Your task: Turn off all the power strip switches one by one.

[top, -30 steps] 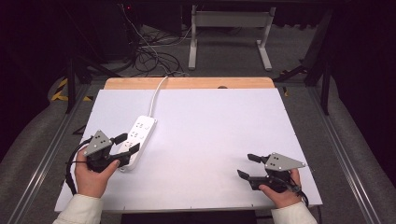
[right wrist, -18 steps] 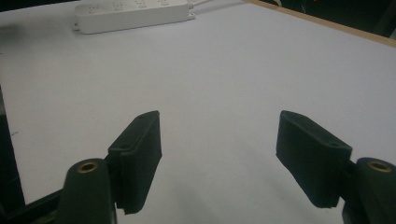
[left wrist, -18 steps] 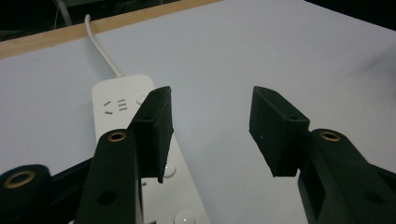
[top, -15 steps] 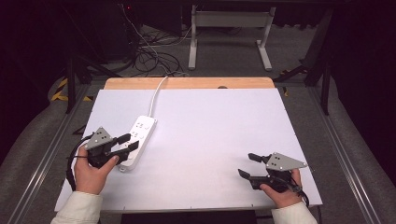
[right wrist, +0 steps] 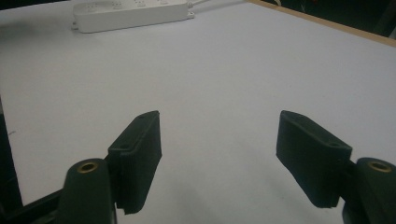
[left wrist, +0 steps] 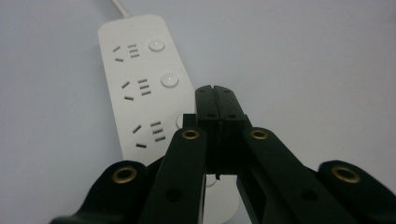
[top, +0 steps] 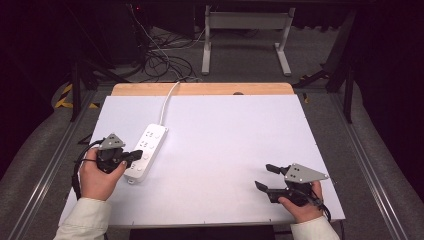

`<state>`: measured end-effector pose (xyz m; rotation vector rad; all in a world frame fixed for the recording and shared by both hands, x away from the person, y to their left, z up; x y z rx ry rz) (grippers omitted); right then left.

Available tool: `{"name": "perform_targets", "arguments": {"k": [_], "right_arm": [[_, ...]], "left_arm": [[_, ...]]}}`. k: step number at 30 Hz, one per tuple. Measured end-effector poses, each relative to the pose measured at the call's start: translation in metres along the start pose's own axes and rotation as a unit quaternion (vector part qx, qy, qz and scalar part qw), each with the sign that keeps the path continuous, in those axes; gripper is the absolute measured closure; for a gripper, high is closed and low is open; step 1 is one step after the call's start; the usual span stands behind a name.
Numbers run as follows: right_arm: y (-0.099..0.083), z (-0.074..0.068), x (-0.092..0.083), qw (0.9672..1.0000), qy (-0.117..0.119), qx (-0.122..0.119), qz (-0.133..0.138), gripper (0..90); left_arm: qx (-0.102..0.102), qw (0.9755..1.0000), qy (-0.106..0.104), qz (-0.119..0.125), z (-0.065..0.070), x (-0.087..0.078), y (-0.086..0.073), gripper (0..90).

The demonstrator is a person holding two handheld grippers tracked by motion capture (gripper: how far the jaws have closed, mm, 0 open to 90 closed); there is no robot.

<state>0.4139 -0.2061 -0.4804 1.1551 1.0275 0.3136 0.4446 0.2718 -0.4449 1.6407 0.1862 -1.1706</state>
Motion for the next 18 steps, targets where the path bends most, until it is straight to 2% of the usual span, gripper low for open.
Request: {"name": "perform_targets", "arguments": {"k": [3, 4, 7, 11, 18], "right_arm": [[0.000, 0.000, 0.000, 1.0000, 0.001, 0.000, 0.000, 31.5], [0.000, 0.000, 0.000, 1.0000, 0.001, 0.000, -0.001, 31.5], [0.000, 0.000, 0.000, 1.0000, 0.001, 0.001, -0.001, 31.5], [0.000, 0.000, 0.000, 1.0000, 0.001, 0.001, -0.002, 31.5], [-0.001, 0.000, 0.001, 1.0000, 0.002, 0.002, -0.005, 31.5]], "left_arm": [[0.002, 0.9998, 0.006, -0.018, -0.001, 0.001, -0.001, 90.0], [-0.001, 0.9995, 0.001, -0.032, 0.000, 0.002, -0.002, 90.0], [-0.007, 0.9990, -0.003, -0.044, 0.000, 0.005, -0.004, 90.0], [-0.014, 0.9970, -0.007, -0.076, -0.001, 0.008, -0.006, 90.0], [-0.015, 0.9942, 0.002, -0.106, -0.002, 0.011, -0.008, 90.0]]}}
Point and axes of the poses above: each handheld gripper's, and its own axes: x roughly forward along the jaws, y roughly out of its top, z roughly to its right, the point moved 3 cm from there along x, roughly forward along the jaws, and after that the axes turned 5 degrees about -z, right-handed, at the moved point
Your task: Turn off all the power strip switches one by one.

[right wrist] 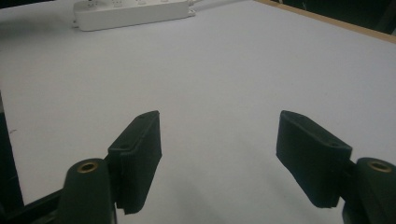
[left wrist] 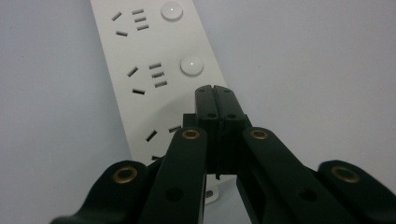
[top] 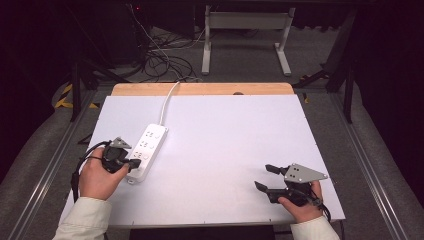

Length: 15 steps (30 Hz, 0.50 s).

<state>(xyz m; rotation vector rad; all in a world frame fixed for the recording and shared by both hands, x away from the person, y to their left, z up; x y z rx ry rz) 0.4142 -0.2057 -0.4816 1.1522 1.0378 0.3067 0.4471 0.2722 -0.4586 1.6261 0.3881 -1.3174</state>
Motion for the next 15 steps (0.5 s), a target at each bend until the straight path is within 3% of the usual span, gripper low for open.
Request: {"name": "perform_targets", "arguments": {"k": [8, 15], "right_arm": [[-0.0003, 0.0001, 0.0004, 1.0000, 0.000, 0.000, -0.001, 31.5], [-0.0004, 0.0004, -0.0002, 1.0000, 0.000, 0.000, -0.001, 31.4]], "left_arm": [[0.012, 0.9997, 0.003, -0.020, 0.0028, 0.0057, 0.0012, 90.0], [0.008, 0.9998, 0.006, -0.019, 0.0031, 0.0093, 0.0000, 90.0]]}}
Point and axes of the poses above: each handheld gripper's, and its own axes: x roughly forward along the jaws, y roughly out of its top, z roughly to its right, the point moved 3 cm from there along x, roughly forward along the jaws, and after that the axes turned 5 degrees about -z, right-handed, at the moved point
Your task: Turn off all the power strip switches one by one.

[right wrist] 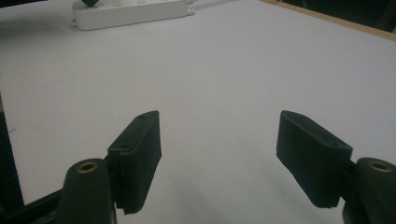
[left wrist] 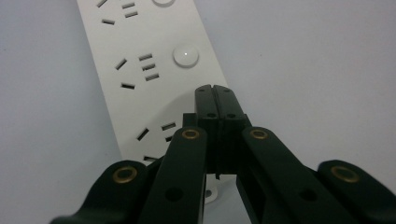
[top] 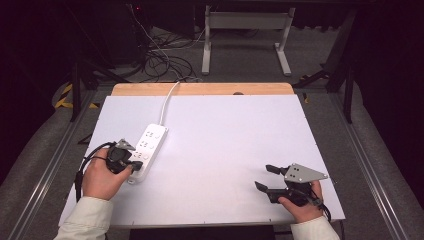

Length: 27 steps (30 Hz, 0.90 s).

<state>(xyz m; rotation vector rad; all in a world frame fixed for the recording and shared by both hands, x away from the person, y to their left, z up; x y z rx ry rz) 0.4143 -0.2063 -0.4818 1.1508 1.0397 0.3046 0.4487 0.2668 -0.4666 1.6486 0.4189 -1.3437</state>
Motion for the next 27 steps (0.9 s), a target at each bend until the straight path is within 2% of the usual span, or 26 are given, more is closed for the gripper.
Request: {"name": "perform_targets", "arguments": {"k": [8, 11, 15, 19, 25, 27], "right_arm": [[0.0003, -0.0004, -0.0004, 1.0000, 0.000, 0.000, 0.001, 31.3], [0.0005, -0.0008, -0.0003, 1.0000, 0.000, 0.000, 0.001, 31.3], [0.0006, -0.0009, -0.0004, 1.0000, 0.000, -0.001, 0.001, 31.4], [0.0005, -0.0013, -0.0004, 1.0000, 0.000, -0.002, 0.001, 31.3], [0.0005, -0.0020, -0.0001, 1.0000, 0.001, -0.001, 0.000, 31.2], [0.0005, -0.0022, 0.0000, 1.0000, 0.001, -0.001, 0.000, 31.2]], "left_arm": [[-0.002, 1.0000, -0.001, 0.002, -0.0003, 0.0007, -0.0005, 90.0], [-0.005, 0.9999, -0.007, 0.006, -0.0009, 0.0011, -0.0013, 90.0], [-0.004, 1.0000, 0.001, 0.004, 0.0003, 0.0008, -0.0012, 90.0], [-0.009, 0.9999, -0.004, 0.004, 0.0005, 0.0011, -0.0017, 90.0], [-0.006, 1.0000, 0.003, 0.004, 0.0012, 0.0015, -0.0019, 90.0], [-0.013, 0.9999, 0.002, 0.002, 0.0015, 0.0023, -0.0024, 90.0]]}}
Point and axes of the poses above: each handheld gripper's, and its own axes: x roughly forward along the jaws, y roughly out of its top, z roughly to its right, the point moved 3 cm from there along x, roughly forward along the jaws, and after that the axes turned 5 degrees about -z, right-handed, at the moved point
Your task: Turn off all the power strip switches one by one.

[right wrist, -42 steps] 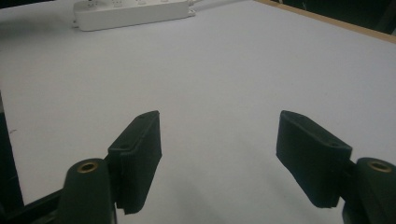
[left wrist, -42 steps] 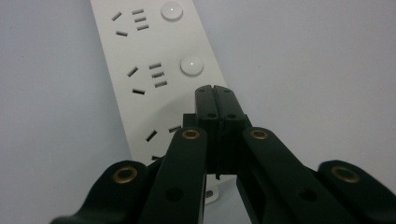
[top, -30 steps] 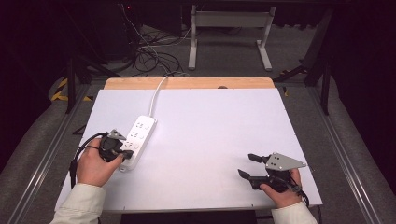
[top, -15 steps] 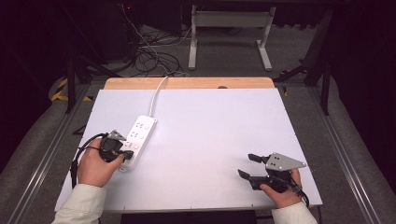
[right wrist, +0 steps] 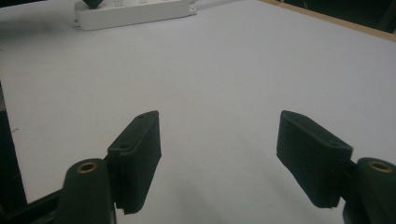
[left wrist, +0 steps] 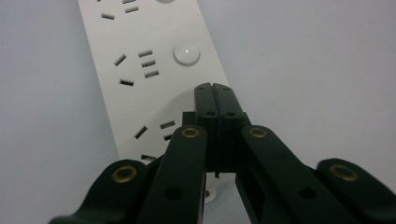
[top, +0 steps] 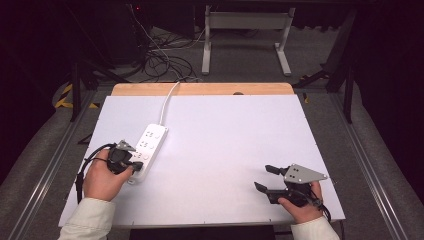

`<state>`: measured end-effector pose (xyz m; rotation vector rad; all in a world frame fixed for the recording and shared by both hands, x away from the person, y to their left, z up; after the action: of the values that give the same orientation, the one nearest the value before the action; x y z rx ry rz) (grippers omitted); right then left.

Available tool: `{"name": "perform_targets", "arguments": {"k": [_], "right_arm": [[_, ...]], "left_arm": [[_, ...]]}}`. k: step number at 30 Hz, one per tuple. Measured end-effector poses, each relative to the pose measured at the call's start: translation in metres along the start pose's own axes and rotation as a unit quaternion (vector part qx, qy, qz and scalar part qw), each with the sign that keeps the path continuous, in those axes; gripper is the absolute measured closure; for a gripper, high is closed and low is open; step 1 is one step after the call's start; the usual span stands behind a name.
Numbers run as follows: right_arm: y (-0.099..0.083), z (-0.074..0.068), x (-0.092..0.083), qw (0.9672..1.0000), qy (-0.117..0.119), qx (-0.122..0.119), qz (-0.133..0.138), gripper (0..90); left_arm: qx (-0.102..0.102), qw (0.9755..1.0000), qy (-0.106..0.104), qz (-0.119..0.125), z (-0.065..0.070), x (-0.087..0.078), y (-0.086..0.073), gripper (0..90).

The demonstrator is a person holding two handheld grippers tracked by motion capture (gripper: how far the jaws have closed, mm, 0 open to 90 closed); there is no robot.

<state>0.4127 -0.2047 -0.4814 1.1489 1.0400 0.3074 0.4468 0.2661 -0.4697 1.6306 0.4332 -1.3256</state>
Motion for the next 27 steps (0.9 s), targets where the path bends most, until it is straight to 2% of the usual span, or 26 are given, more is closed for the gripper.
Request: {"name": "perform_targets", "arguments": {"k": [3, 5, 6, 7, 8, 9, 10, 12, 19, 20, 21, 26, 27], "right_arm": [[0.000, 0.000, 0.000, 1.0000, 0.000, 0.000, 0.000, 31.2], [0.000, 0.000, 0.000, 1.0000, -0.001, 0.000, 0.001, 31.3], [0.000, 0.000, 0.000, 1.0000, -0.002, 0.000, 0.002, 31.2], [0.000, 0.000, 0.000, 1.0000, -0.002, 0.001, 0.002, 31.2], [0.000, 0.001, 0.000, 1.0000, -0.001, 0.002, 0.001, 31.3], [0.000, 0.001, 0.001, 1.0000, -0.001, 0.002, 0.000, 31.3], [0.000, 0.001, 0.001, 1.0000, 0.000, 0.002, -0.001, 31.3], [0.000, 0.000, 0.002, 1.0000, -0.001, 0.001, -0.002, 31.3], [0.000, -0.001, 0.001, 1.0000, -0.002, 0.001, -0.001, 31.3], [0.000, -0.001, 0.001, 1.0000, -0.002, 0.001, -0.001, 31.2], [0.000, -0.001, 0.001, 1.0000, -0.002, 0.001, -0.002, 31.2], [0.000, 0.000, 0.002, 1.0000, -0.001, 0.002, -0.002, 31.3], [0.000, 0.000, 0.002, 1.0000, 0.000, 0.002, -0.001, 31.3]], "left_arm": [[-0.001, 1.0000, 0.008, 0.001, 0.002, 0.000, 0.001, 90.0], [-0.010, 0.9998, 0.010, 0.011, 0.003, 0.000, -0.001, 90.0], [-0.023, 0.9994, 0.021, 0.015, 0.002, -0.006, -0.002, 90.0], [-0.023, 0.9994, 0.021, 0.015, 0.002, -0.006, -0.002, 90.0], [-0.023, 0.9982, 0.029, 0.047, 0.004, -0.015, 0.001, 90.0], [-0.024, 0.9974, 0.024, 0.064, 0.005, -0.021, 0.003, 90.0], [-0.013, 0.9965, 0.029, 0.077, 0.006, -0.027, 0.006, 90.0], [-0.005, 0.9952, 0.026, 0.094, 0.008, -0.036, 0.010, 90.0], [-0.004, 0.9946, 0.017, 0.102, 0.007, -0.039, 0.010, 90.0], [0.002, 0.9943, 0.029, 0.103, 0.005, -0.040, 0.010, 90.0], [-0.003, 0.9945, 0.014, 0.104, 0.006, -0.039, 0.010, 90.0], [0.002, 0.9949, 0.014, 0.100, 0.005, -0.036, 0.013, 90.0], [0.003, 0.9950, 0.009, 0.100, 0.005, -0.035, 0.014, 90.0]]}}
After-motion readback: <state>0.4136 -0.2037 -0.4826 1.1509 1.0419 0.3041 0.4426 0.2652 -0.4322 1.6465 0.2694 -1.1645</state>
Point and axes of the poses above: each handheld gripper's, and its own axes: x roughly forward along the jaws, y roughly out of its top, z roughly to its right, the point moved 3 cm from there along x, roughly forward along the jaws, and after that the axes turned 5 degrees about -z, right-handed, at the moved point
